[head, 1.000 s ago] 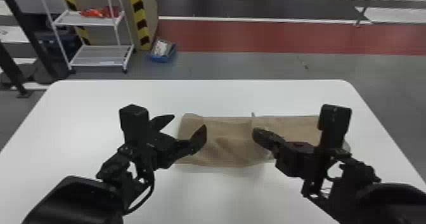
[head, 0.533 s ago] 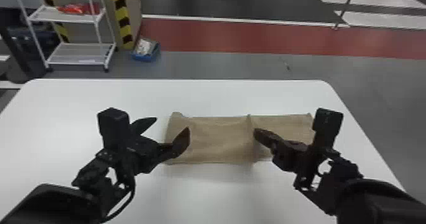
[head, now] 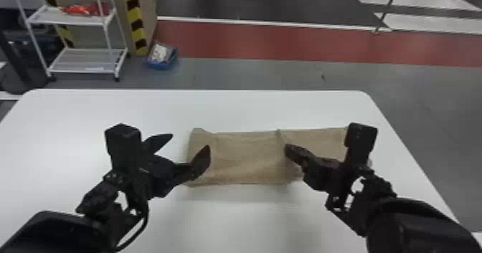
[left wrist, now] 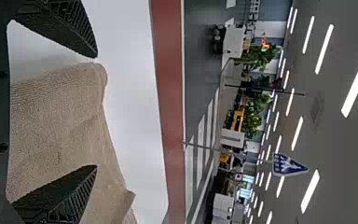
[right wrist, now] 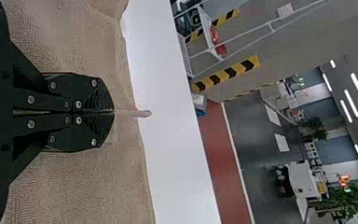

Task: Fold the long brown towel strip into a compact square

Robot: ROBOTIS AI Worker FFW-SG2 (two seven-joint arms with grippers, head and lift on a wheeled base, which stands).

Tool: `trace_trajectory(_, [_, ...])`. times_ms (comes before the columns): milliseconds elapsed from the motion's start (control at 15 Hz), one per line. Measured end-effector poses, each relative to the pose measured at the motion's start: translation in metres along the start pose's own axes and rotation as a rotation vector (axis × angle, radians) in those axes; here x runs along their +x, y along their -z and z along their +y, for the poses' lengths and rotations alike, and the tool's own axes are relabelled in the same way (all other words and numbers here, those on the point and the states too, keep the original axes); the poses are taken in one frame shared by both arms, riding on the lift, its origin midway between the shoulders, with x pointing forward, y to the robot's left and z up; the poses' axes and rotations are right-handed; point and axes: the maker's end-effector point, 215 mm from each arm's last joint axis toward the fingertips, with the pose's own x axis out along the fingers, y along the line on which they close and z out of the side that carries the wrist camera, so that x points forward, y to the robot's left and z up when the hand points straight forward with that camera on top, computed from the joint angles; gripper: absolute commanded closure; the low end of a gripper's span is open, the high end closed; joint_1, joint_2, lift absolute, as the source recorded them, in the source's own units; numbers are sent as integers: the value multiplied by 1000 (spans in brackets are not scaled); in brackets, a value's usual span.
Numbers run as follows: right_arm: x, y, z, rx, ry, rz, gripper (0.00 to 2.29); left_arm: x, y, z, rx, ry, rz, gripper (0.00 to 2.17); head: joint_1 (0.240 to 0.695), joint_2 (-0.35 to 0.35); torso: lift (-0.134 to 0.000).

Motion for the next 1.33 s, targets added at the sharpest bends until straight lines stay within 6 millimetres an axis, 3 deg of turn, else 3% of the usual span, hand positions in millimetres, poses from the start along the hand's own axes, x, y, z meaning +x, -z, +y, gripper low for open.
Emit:
trace_trajectory(67, [5,8,-5,3,9,24,704,0,0,1,0,-2,-1,29,695,-114,-124])
trace_trajectory(133, [9,14,-7,6,14,46,495,0,-1,2,0,-3,-2,29,695,-114,-124])
trace_trajectory(267, [11,26,-8,18,16,98,481,0,-3,4,1,-8,-5,29,695,-110,-124])
trace_trajectory(533, [-3,39,-2,42,10,169,481,0,-4,4,1,-8,-7,29,695,-107,-124])
trace_trajectory(1067, [3,34,1,27,16,179,610,-1,-5,6,2,-7,-9,29,695,-100,-124])
trace_trajectory(1133, [3,35,1,26,18,182,761,-1,-5,5,1,-5,-9,29,695,-100,-124])
trace_trajectory(1333, [3,44,1,32,21,213,765,-2,-5,5,-1,3,-11,29,695,-99,-124])
